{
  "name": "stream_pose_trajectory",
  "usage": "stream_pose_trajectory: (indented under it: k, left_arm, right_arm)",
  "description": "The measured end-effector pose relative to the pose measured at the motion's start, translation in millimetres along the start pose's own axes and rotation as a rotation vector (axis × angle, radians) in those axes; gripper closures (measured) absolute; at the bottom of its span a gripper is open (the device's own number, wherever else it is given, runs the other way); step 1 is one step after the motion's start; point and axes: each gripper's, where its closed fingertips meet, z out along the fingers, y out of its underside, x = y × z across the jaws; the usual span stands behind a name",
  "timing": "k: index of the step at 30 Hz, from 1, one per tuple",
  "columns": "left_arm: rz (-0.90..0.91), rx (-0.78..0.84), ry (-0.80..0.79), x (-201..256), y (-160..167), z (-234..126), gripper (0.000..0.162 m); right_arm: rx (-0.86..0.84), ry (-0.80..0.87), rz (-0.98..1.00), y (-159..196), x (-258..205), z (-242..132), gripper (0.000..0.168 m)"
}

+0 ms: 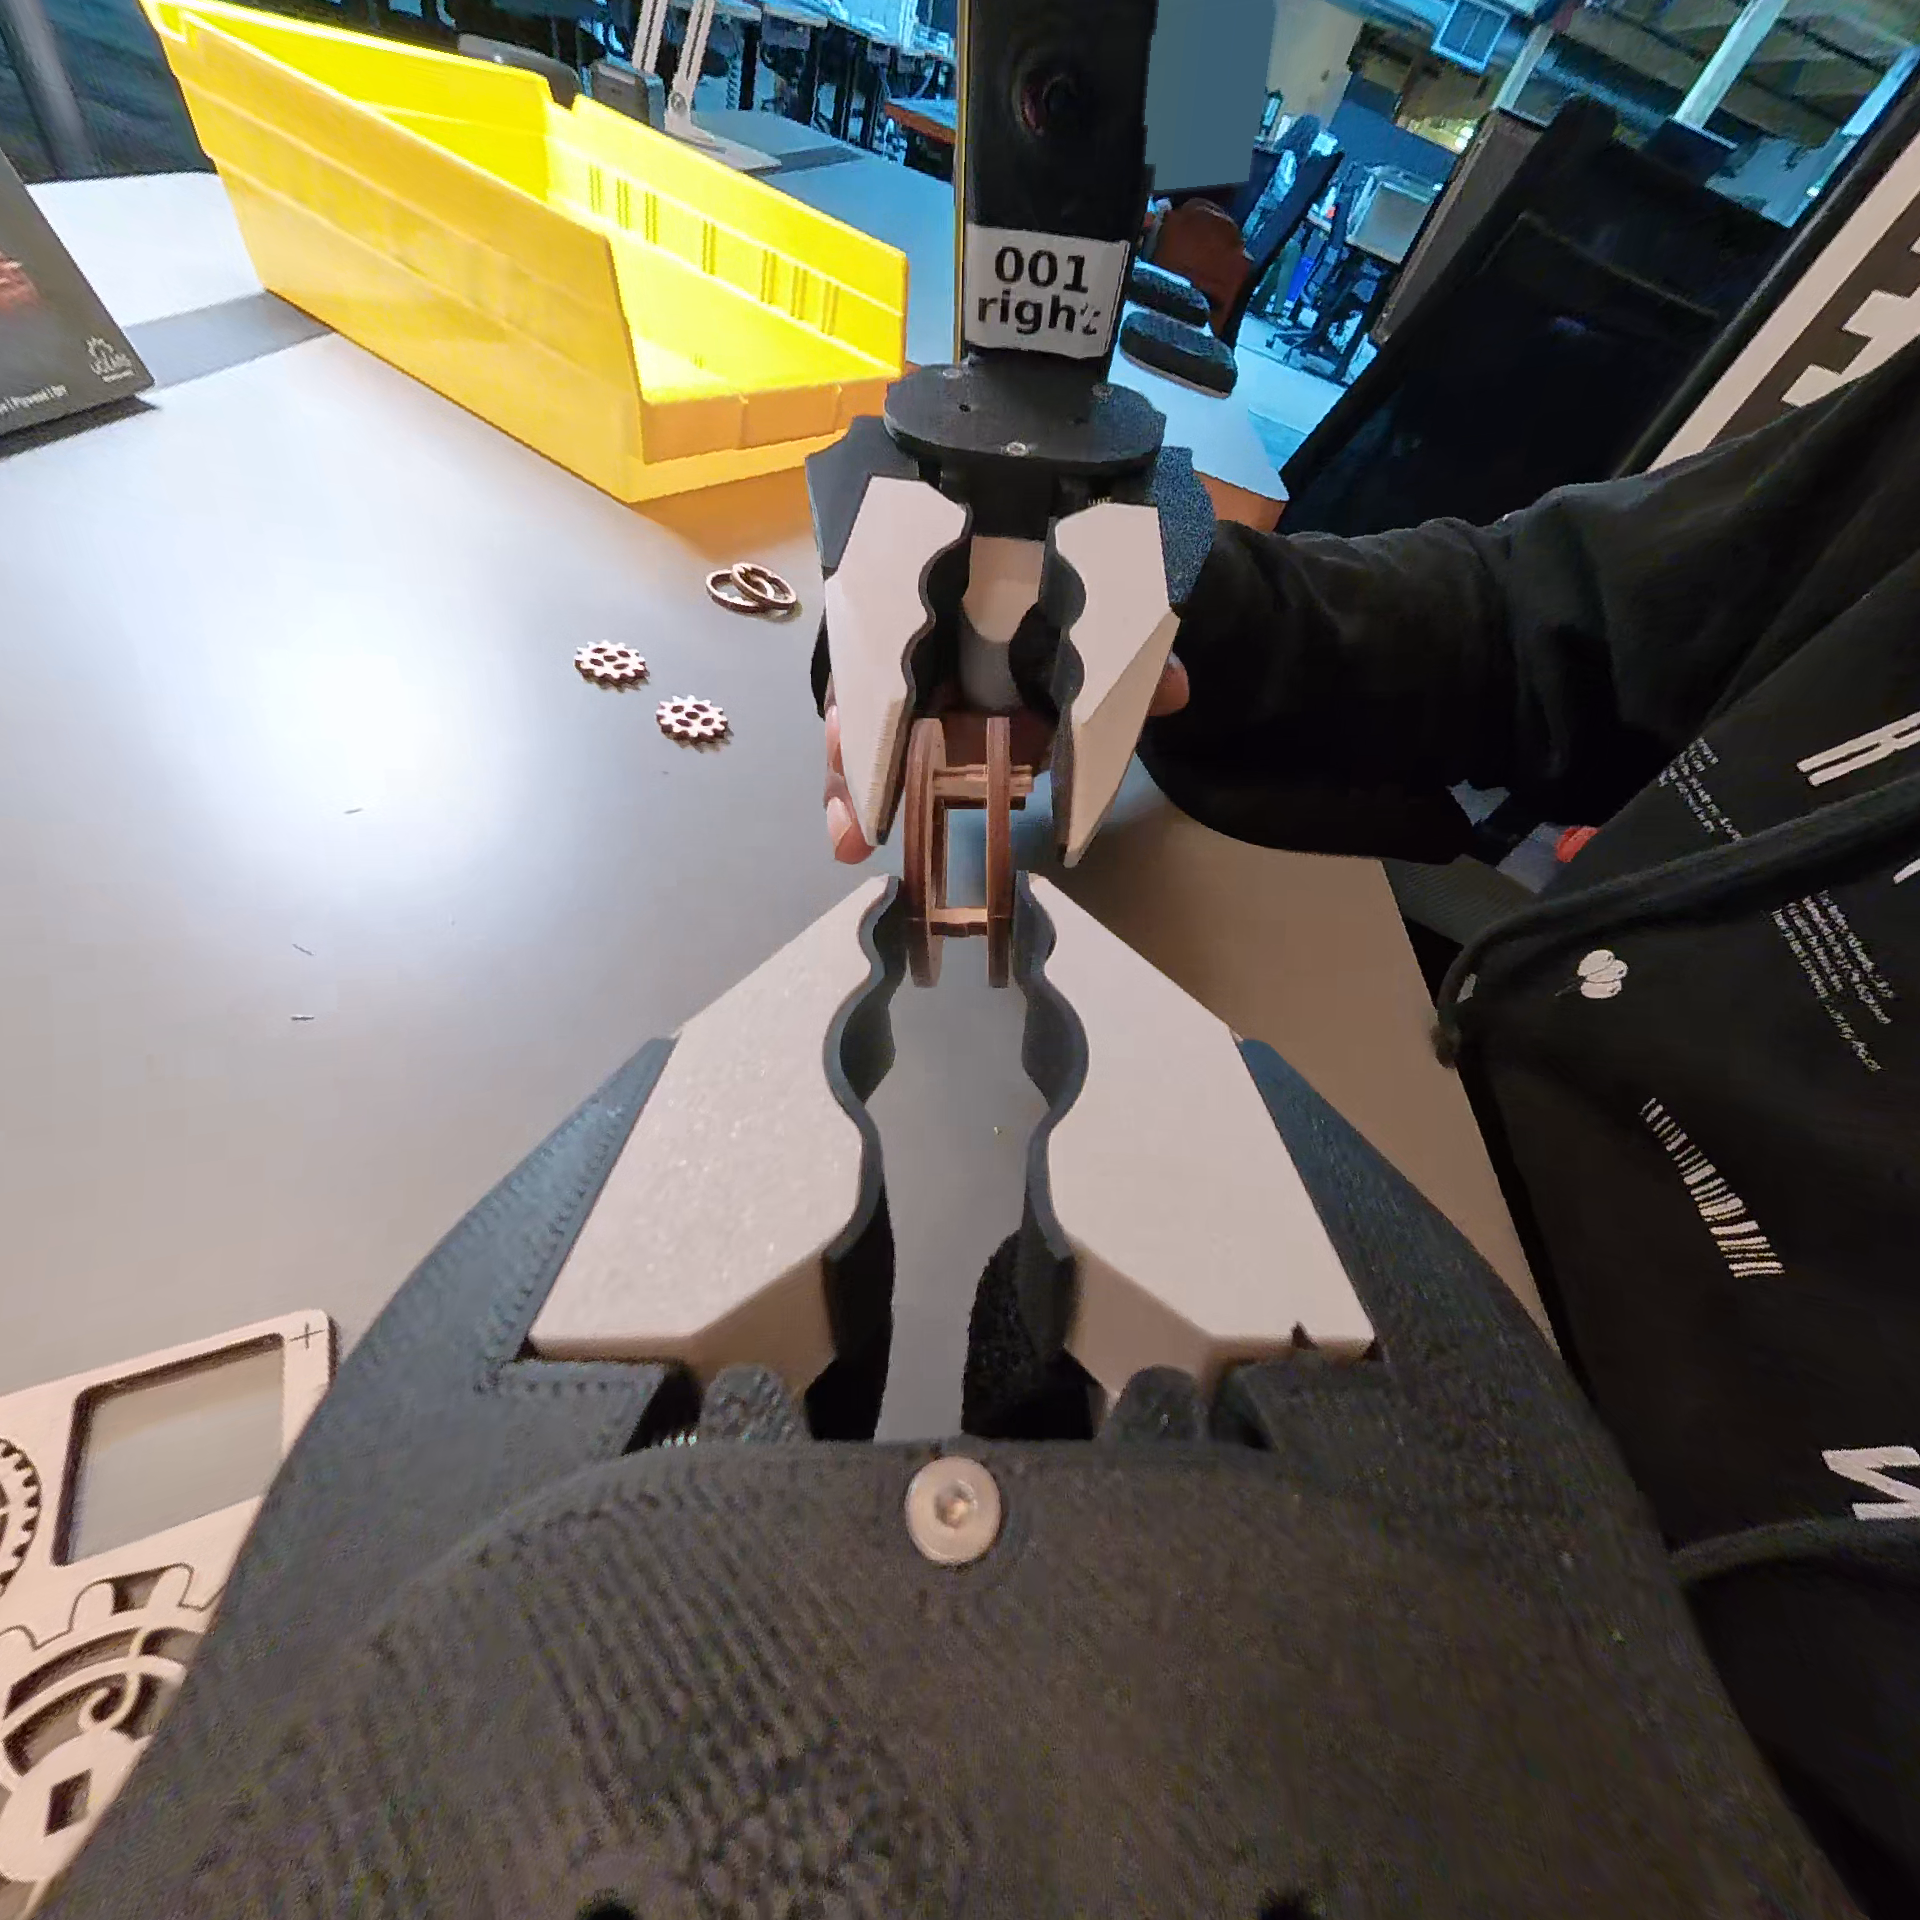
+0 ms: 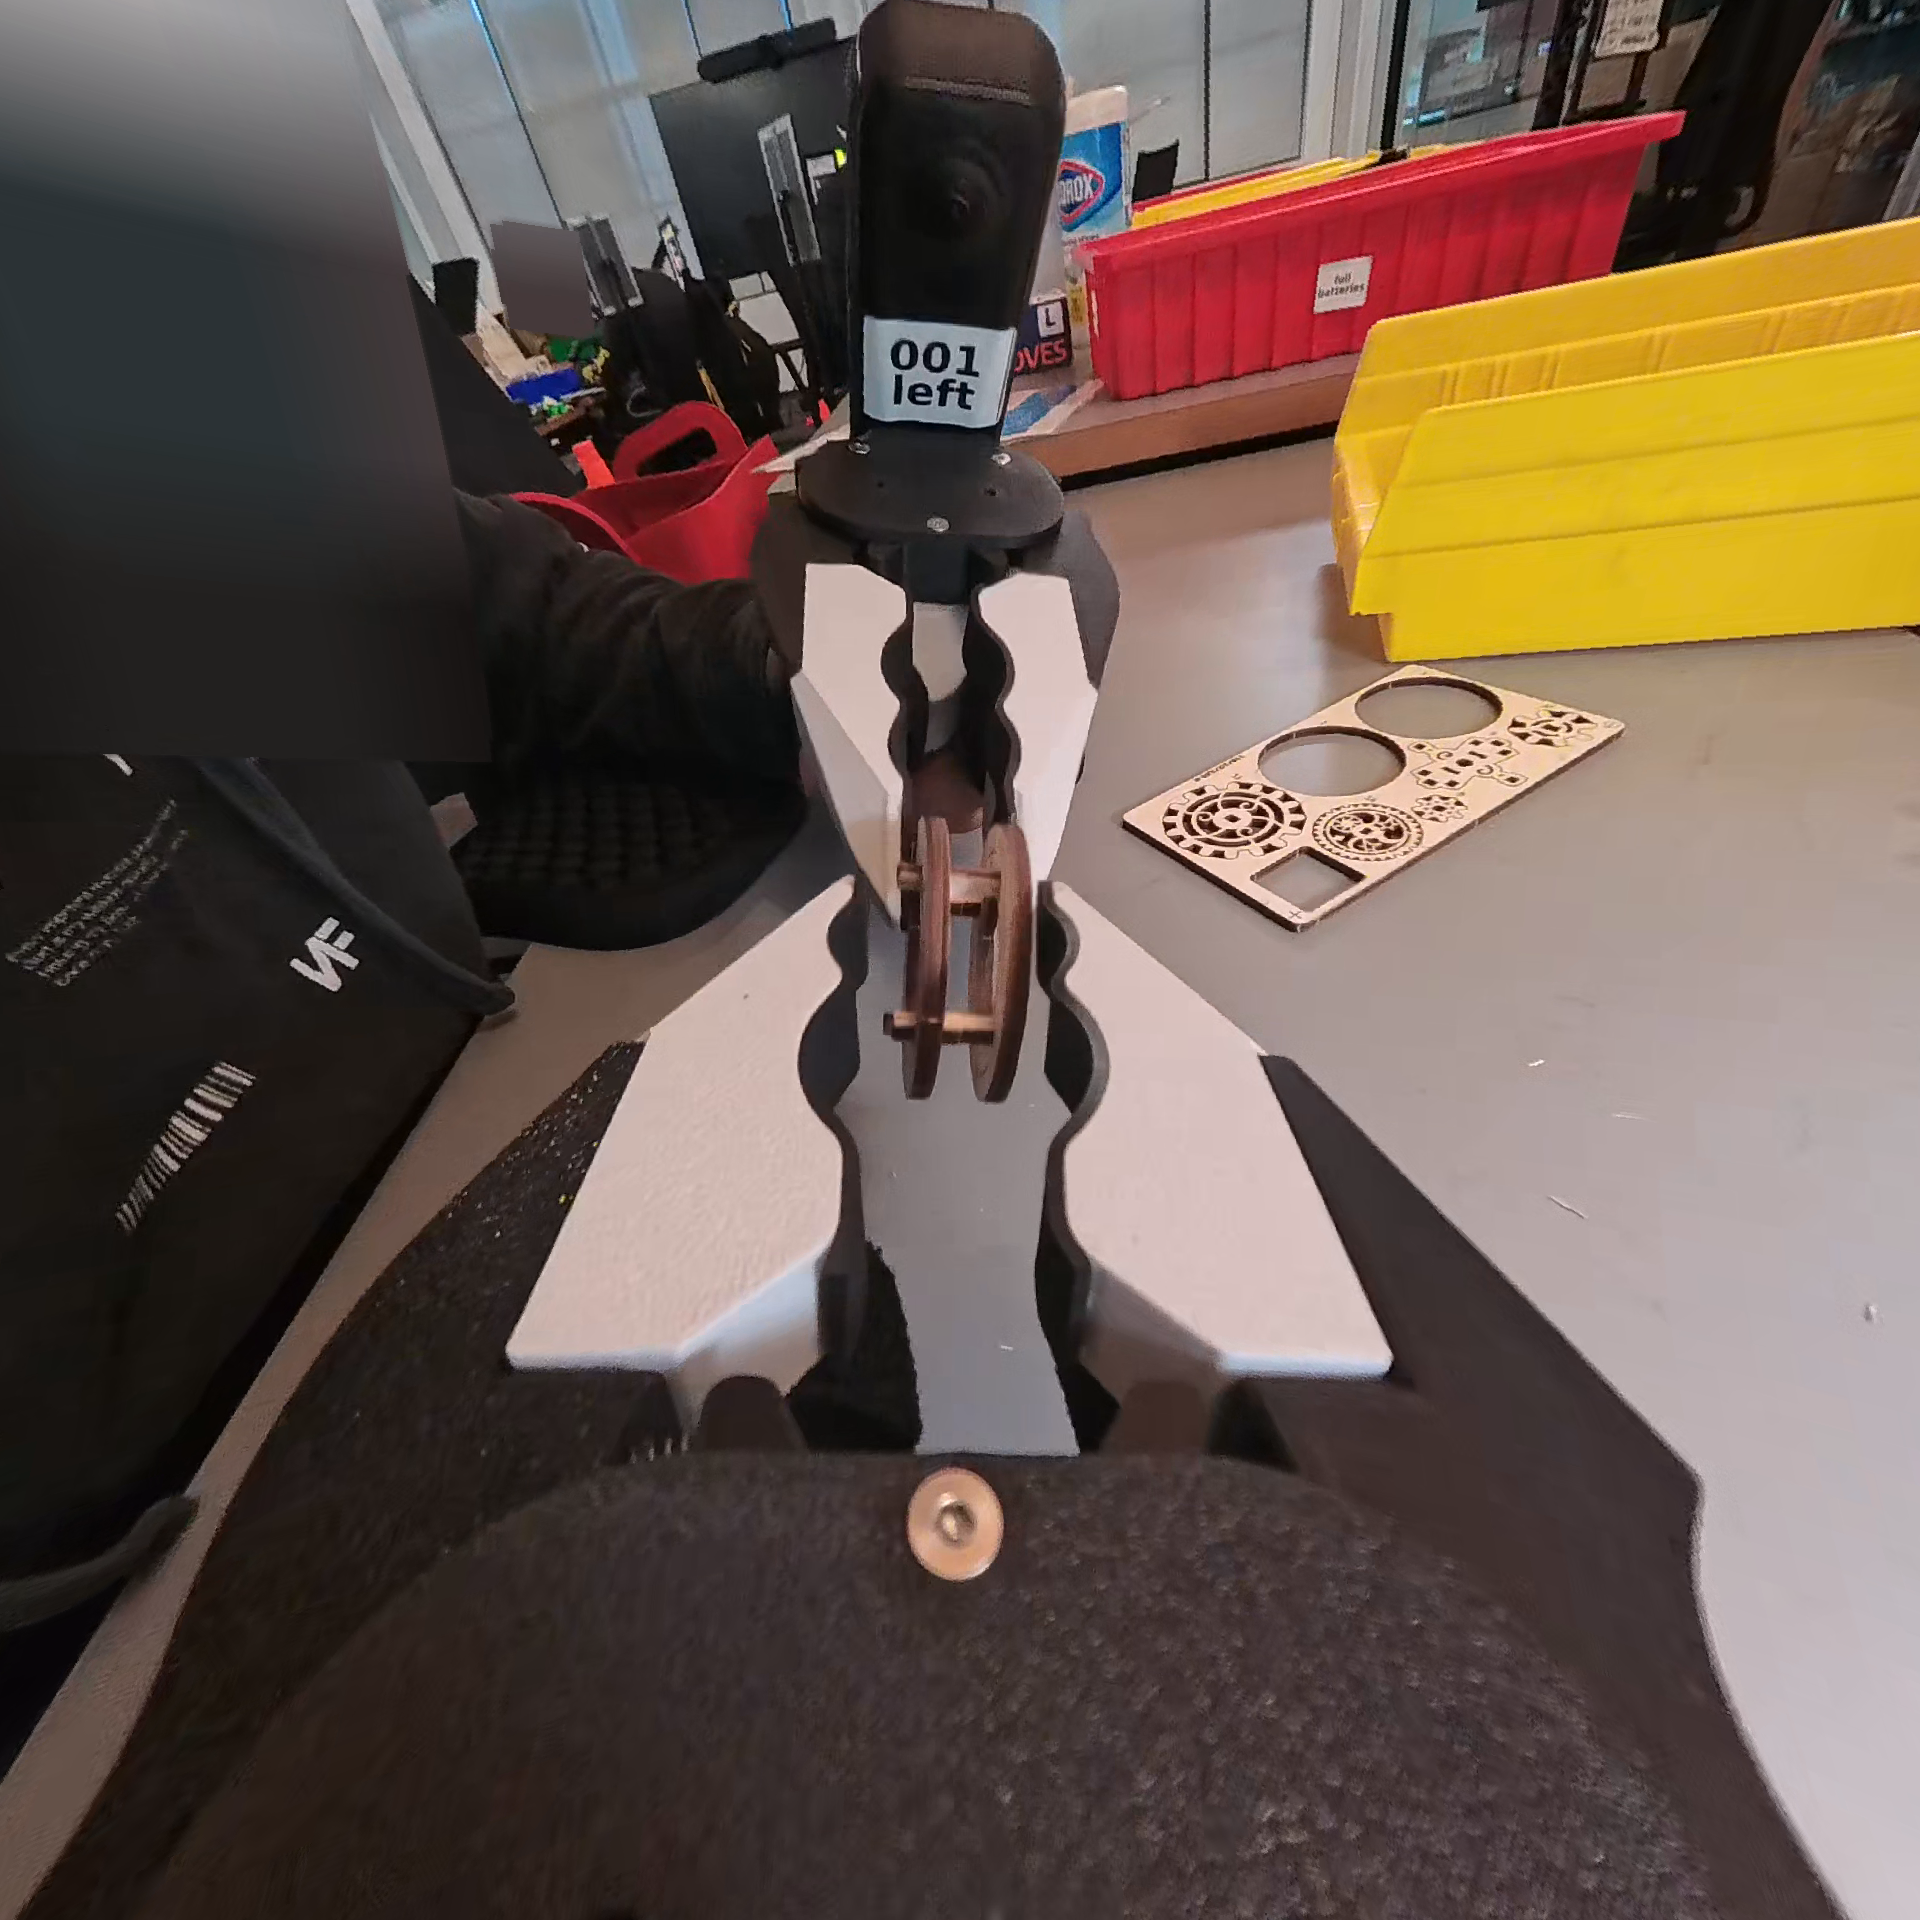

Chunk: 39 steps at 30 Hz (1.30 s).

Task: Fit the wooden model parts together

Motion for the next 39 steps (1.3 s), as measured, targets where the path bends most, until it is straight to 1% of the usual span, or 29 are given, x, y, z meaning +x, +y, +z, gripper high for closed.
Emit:
stream_pose_trajectory:
  k: [2,3,5,7,8,10,12,15,16,18,20,23,25,32,39]
  left_arm:
    - [-0.005,-0.016,0.003,0.7,2.5,2.2,0.143]
    - [-0.006,-0.019,0.005,1.2,3.1,3.1,0.144]
    - [0.015,-0.016,-0.001,2.4,2.4,4.1,0.144]
    - [0.069,-0.019,-0.03,2.3,1.4,4.1,0.144]
    - [0.127,-0.027,-0.055,2.1,1.6,4.1,0.144]
    - [0.348,-0.03,-0.121,3.5,0.9,3.8,0.144]
    - [0.582,-0.054,-0.247,-2.8,1.6,3.0,0.144]
    - [1.008,-0.094,-0.424,-9.0,1.8,-0.6,0.143]
    - [1.125,-0.116,-0.465,-10.3,3.1,-1.1,0.143]
    - [1.298,-0.148,-0.515,-11.3,5.6,-1.2,0.144]
    - [1.391,-0.16,-0.535,-10.6,6.7,-1.1,0.144]
    - [1.474,-0.175,-0.557,-10.0,6.4,-0.9,0.143]
    - [1.49,-0.173,-0.561,-9.2,5.8,-1.1,0.143]
    - [1.458,-0.174,-0.562,-11.4,5.9,-1.7,0.143]
    - [1.424,-0.189,-0.556,-12.5,7.2,0.4,0.144]
  right_arm:
    - [0.001,-0.001,0.006,-0.5,-0.6,1.7,0.14]
    - [-0.005,0.005,0.003,0.0,-0.2,2.3,0.146]
    - [-0.01,0.009,-0.025,-0.2,-1.1,1.7,0.147]
    - [-0.02,0.024,-0.069,-0.3,-1.9,1.3,0.147]
    - [-0.035,0.031,-0.112,0.9,-3.0,1.0,0.147]
    - [-0.065,0.062,-0.235,3.1,-4.9,0.4,0.146]
    - [-0.143,0.142,-0.371,10.7,2.6,-0.6,0.143]
    - [-0.235,0.233,-0.548,19.0,13.0,-4.5,0.138]
    - [-0.26,0.259,-0.607,20.6,16.1,-5.9,0.135]
    - [-0.302,0.301,-0.702,23.1,21.2,-7.9,0.131]
    - [-0.322,0.33,-0.768,23.5,24.2,-8.8,0.129]
    - [-0.329,0.352,-0.815,21.9,25.3,-9.4,0.126]
    - [-0.331,0.359,-0.832,20.9,25.3,-9.7,0.126]
    - [-0.33,0.358,-0.866,19.3,20.2,-5.9,0.127]
    - [-0.337,0.353,-0.907,18.7,10.7,3.4,0.135]
